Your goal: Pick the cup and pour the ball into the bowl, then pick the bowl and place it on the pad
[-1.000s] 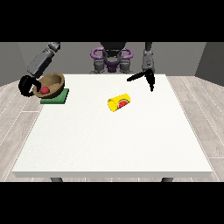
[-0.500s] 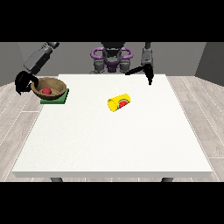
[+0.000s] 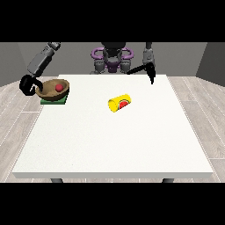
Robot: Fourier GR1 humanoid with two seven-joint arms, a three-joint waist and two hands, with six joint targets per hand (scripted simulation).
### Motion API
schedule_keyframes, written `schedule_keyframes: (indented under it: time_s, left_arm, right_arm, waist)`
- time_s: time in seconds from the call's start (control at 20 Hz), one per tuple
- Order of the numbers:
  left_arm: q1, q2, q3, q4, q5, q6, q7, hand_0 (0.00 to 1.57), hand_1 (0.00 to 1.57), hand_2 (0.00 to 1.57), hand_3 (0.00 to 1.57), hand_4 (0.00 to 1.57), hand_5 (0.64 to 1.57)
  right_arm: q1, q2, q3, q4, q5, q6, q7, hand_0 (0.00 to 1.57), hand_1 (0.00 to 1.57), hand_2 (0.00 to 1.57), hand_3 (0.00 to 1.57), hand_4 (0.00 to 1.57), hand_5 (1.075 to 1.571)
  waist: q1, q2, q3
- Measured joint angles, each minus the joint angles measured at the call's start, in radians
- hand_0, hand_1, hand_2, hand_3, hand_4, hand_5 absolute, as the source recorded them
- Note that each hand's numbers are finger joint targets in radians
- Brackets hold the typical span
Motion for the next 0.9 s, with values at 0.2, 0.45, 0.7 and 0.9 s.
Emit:
schedule_keyframes:
  time_s: [0.2, 0.45, 0.7, 0.9]
  left_arm:
    - [-0.011, 0.007, 0.003, -0.044, -0.005, 0.001, 0.033, 0.00, 0.00, 0.00, 0.00, 0.00, 1.565]
    - [0.026, 0.010, 0.001, -0.107, 0.003, -0.009, 0.049, 0.00, 0.00, 0.00, 0.00, 0.00, 1.566]
    - [0.030, 0.003, -0.003, -0.126, -0.009, 0.001, 0.069, 0.00, 0.00, 0.00, 0.00, 0.00, 1.569]
    - [0.058, -0.014, -0.012, -0.114, -0.010, 0.006, 0.073, 0.00, 0.00, 0.00, 0.00, 0.00, 1.569]
  right_arm:
    - [-0.007, -0.065, 0.009, 0.008, 0.029, -0.048, 0.012, 0.18, 0.18, 0.47, 0.43, 0.00, 1.489]
    - [-0.017, -0.112, 0.010, 0.017, 0.044, -0.072, 0.009, 0.00, 0.00, 0.37, 0.21, 0.00, 1.481]
    - [-0.046, -0.124, 0.016, 0.016, 0.052, -0.078, 0.037, 0.00, 0.00, 0.26, 0.06, 0.00, 1.493]
    - [-0.067, -0.176, 0.008, 0.013, 0.038, -0.012, 0.085, 0.00, 0.00, 0.19, 0.29, 0.00, 1.503]
  waist:
    - [-0.007, 0.026, 0.0004]
    - [-0.008, 0.037, 0.0001]
    - [-0.019, 0.028, -0.0003]
    - [-0.036, -0.014, -0.0003]
